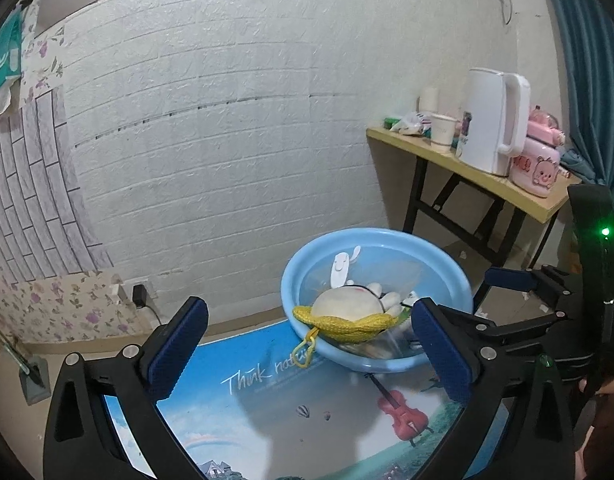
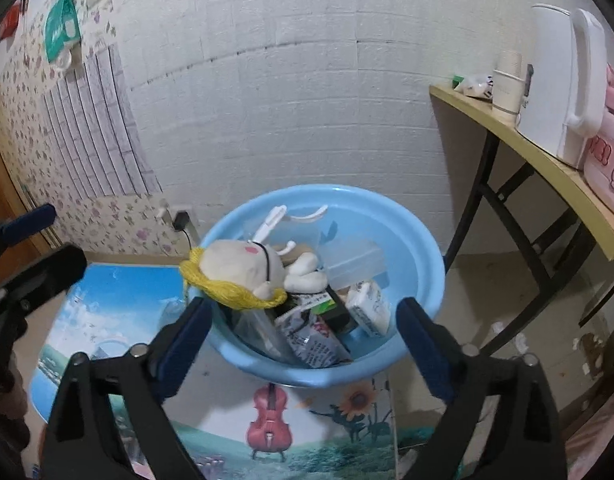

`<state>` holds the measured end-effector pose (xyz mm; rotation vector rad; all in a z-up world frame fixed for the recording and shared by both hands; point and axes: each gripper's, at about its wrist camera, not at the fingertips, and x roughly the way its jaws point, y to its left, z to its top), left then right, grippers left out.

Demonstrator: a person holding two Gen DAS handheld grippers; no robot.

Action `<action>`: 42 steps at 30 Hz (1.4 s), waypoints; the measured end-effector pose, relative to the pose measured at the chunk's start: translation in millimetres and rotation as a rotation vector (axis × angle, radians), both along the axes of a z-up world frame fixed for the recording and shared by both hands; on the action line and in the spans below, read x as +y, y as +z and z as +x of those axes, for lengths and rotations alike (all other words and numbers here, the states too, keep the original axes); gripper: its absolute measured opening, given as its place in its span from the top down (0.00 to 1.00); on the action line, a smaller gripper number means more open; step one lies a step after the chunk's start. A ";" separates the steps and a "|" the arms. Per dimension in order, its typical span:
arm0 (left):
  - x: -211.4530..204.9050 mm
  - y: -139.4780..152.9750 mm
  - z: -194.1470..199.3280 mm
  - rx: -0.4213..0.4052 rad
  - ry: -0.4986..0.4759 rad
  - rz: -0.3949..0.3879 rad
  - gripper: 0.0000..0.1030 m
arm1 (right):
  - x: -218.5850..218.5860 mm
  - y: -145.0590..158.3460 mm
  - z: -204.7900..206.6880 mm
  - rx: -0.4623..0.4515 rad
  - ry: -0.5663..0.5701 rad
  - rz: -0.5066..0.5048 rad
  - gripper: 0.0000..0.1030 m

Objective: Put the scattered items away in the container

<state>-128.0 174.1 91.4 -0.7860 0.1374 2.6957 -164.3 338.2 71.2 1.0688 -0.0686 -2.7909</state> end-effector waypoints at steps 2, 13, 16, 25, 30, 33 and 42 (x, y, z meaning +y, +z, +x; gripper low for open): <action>-1.6 2.7 3.2 0.005 -0.014 0.014 0.01 | -0.7 4.4 3.1 0.019 -0.005 0.003 0.05; -10.8 6.3 9.0 0.045 0.046 -0.006 0.01 | -20.0 19.0 16.3 0.141 0.002 0.095 0.00; -12.2 7.7 12.0 0.058 0.055 -0.024 0.01 | -22.6 16.2 14.6 0.116 0.038 0.076 0.00; -25.1 6.8 14.2 0.011 0.057 -0.003 0.01 | -20.9 12.9 14.6 0.056 0.017 0.003 0.00; -31.8 14.5 23.9 0.024 0.062 -0.001 0.01 | -24.1 20.4 20.0 0.064 0.000 -0.006 0.00; -35.6 20.0 30.4 0.031 0.063 -0.001 0.00 | -27.2 25.4 25.0 0.077 -0.014 0.006 0.00; -54.4 28.7 41.9 0.010 0.113 0.023 0.00 | -42.6 34.7 36.2 0.088 -0.045 0.064 0.00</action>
